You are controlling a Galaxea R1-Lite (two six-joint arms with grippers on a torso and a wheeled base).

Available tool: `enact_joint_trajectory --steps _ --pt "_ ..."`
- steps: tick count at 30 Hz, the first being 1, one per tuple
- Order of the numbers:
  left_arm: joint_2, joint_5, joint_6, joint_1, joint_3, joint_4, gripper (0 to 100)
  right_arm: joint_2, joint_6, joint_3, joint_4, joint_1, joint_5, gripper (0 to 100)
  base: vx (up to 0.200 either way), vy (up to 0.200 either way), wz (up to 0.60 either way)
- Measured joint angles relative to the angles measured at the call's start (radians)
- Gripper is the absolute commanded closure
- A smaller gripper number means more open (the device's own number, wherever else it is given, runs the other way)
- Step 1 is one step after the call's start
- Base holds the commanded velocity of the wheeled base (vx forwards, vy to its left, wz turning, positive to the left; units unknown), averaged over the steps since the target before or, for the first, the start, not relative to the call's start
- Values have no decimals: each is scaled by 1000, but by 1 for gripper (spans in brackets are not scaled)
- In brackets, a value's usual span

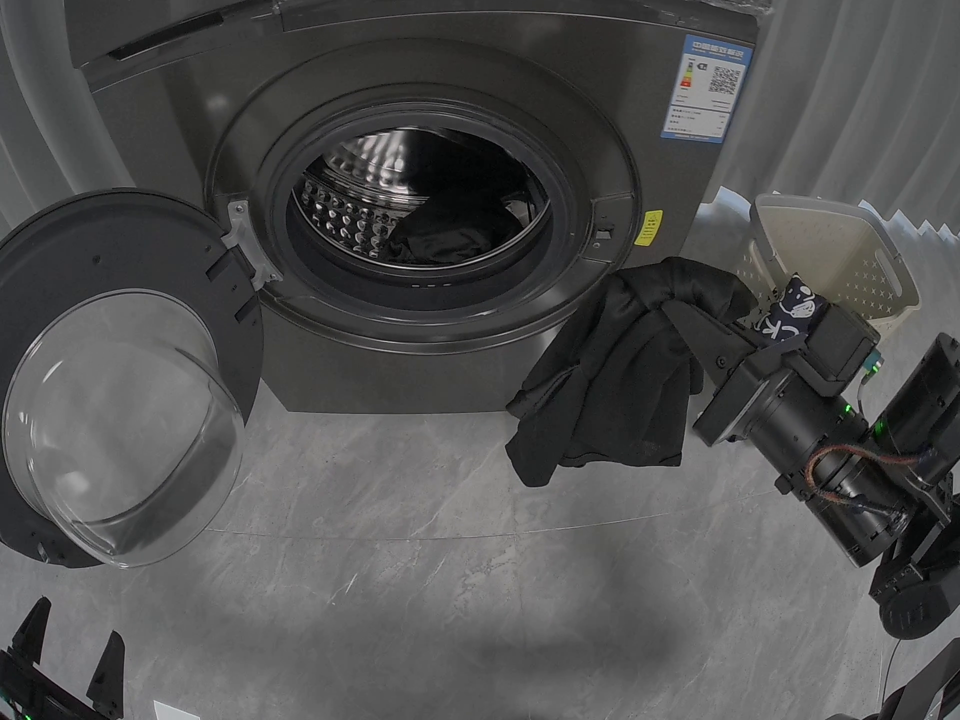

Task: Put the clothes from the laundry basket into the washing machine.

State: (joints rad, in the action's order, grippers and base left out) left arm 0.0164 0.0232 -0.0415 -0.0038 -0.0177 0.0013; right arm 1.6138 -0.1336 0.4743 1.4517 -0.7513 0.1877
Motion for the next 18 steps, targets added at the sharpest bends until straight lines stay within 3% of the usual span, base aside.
enact_joint_trajectory --steps 5,14,18 --pt "0 0 2 1 0 0 0 1 -1 0 2 2 0 100 -200 0 0" --pt "0 0 1 1 0 0 0 4 -3 -1 2 1 1 100 0 0 0" --pt "0 0 1 1 0 -1 0 4 -3 -2 2 2 1 100 0 200 0"
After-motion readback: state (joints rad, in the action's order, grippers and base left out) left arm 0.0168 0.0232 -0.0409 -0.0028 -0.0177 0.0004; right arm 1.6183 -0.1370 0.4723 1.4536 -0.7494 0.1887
